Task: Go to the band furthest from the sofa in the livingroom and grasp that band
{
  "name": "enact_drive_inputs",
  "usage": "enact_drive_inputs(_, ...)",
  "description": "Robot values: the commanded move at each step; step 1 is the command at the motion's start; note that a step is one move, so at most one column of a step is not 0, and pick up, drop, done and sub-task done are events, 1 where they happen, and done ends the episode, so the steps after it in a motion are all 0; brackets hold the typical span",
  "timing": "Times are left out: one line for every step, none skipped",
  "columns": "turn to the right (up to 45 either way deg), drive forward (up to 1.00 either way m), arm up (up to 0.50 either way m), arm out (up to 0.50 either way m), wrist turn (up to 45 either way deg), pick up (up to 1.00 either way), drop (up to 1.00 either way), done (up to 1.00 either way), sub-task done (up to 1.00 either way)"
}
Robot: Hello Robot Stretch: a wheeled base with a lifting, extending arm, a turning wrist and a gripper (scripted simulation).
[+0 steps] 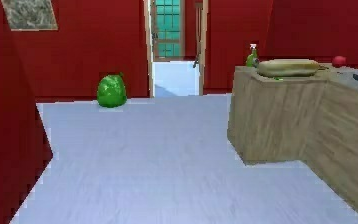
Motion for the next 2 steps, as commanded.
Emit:
enact_drive_inputs(0.0, 1.00, 0.00, 0.00, 0.0, 0.00, 0.00, 0.00, 0.00)
enact_drive_inputs(0.0, 1.00, 0.00, 0.00, 0.0, 0.00, 0.00, 0.00, 0.00)
